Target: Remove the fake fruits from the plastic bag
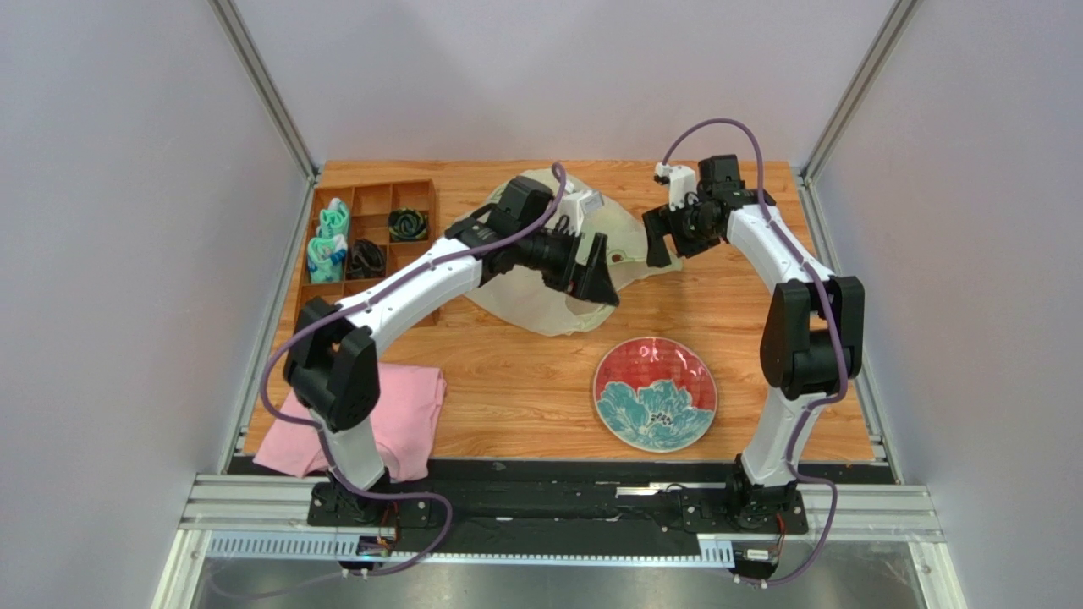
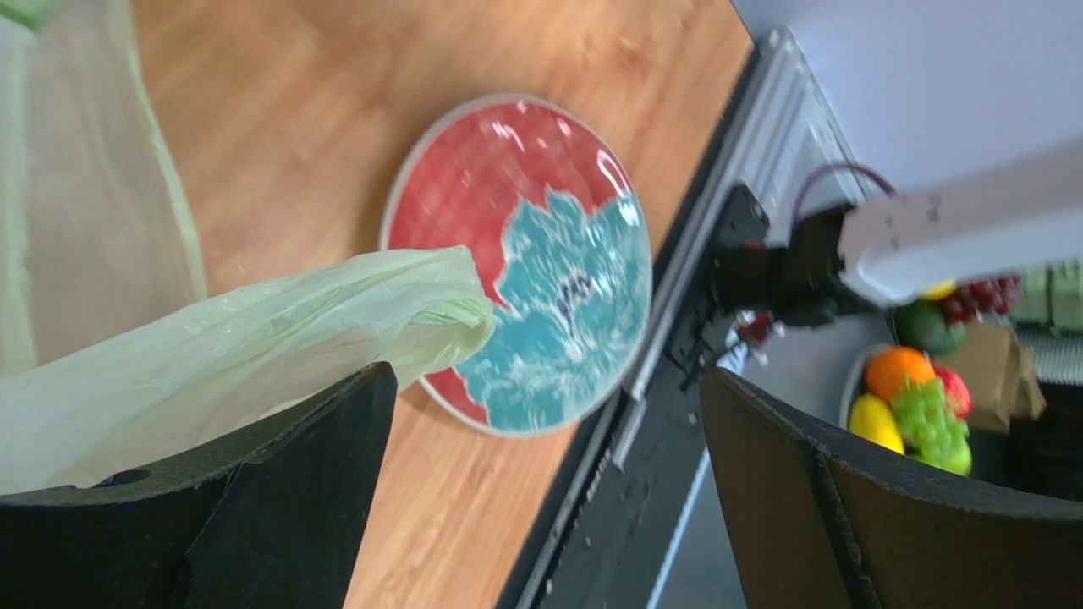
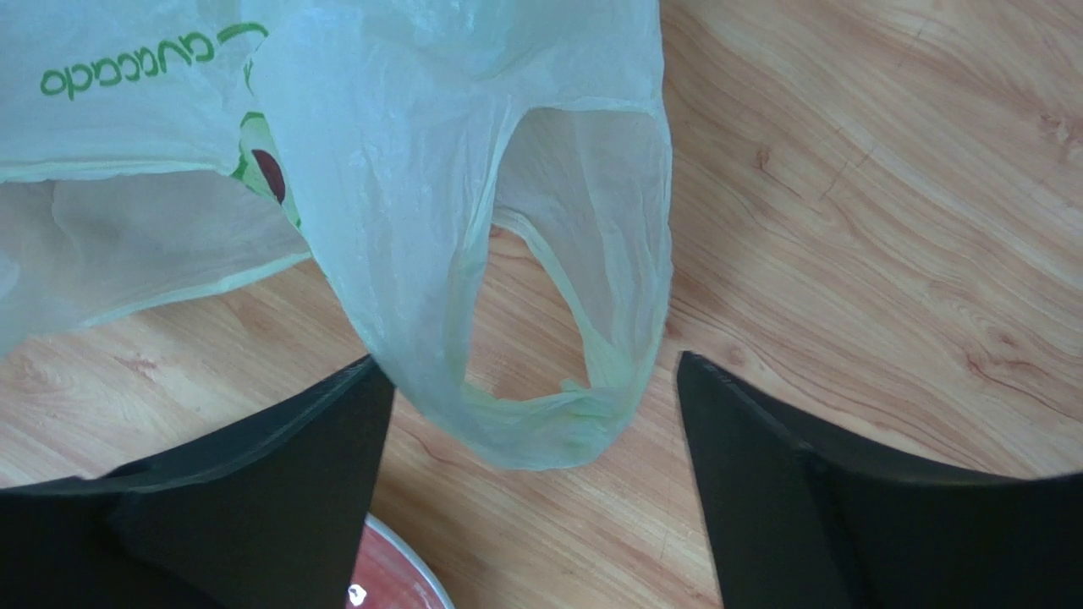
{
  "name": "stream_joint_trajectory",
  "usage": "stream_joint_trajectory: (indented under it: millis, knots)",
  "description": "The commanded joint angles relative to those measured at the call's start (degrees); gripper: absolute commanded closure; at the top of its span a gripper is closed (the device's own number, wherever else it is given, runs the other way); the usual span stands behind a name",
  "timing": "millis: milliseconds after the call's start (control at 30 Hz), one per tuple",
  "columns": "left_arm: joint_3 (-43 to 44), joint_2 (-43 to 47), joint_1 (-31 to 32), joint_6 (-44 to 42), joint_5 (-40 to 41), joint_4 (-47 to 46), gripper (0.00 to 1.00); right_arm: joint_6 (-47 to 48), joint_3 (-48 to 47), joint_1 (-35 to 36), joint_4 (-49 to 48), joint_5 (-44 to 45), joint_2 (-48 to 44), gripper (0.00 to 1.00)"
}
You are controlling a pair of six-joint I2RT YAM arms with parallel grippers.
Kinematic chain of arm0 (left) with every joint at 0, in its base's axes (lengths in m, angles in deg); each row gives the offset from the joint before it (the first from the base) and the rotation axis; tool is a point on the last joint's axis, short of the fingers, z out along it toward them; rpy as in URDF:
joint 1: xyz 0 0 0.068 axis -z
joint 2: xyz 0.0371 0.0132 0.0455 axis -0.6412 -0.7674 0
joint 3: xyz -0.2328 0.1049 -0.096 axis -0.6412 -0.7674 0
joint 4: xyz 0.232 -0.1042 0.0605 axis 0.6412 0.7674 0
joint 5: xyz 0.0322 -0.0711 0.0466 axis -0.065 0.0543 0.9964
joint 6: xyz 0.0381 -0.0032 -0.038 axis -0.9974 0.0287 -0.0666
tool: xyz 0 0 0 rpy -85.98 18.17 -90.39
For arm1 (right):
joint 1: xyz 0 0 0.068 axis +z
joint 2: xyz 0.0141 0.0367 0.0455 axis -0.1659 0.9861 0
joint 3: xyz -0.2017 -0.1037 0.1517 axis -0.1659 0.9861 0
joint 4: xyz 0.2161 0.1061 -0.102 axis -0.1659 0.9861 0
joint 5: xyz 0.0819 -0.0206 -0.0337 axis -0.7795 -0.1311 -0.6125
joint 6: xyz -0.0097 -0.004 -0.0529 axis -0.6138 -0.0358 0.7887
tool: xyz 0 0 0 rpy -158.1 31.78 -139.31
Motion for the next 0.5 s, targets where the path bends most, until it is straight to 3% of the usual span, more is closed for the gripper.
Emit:
stream_joint_trajectory:
  millis: [0, 33, 67, 133, 167, 200, 367, 467]
  knots:
    - [9.08, -6.92, 1.2, 5.22, 12.22, 1.11, 0.09, -2.33, -4.78, 0.94, -3.16, -0.24, 2.63, 0.23]
    - [10.92, -7.98, 1.2, 4.0, 12.6, 1.48, 0.18, -2.59, -6.79, 0.95, -2.63, -0.24, 3.26, 0.3]
    - [11.81, -9.2, 1.2, 3.29, 12.61, 2.0, 0.38, -3.03, -7.94, 1.03, -2.28, -0.68, 3.78, 0.43]
    - [13.39, -9.66, 1.29, 2.15, 12.6, 3.5, 0.65, -4.35, -11.01, 0.95, -1.31, -1.56, 5.45, 0.54]
    - [13.58, -9.05, 1.29, 2.06, 13.04, 4.11, 0.93, -4.87, -13.9, 0.95, -1.05, -2.52, 5.81, 0.62]
    - [13.49, -8.52, 1.29, 2.06, 14.44, 4.29, 1.0, -5.84, -15.15, 1.03, -0.78, -2.96, 6.16, 0.67]
    - [16.73, -5.53, -0.2, -1.54, 13.66, 4.47, 1.0, -7.78, -21.47, 0.95, -1.48, -2.19, 6.43, 1.0]
    - [24.1, -5.79, -3.7, -5.93, 15.32, 4.82, 1.0, -9.7, -25.78, -0.54, -3.06, -0.07, 7.47, 1.0]
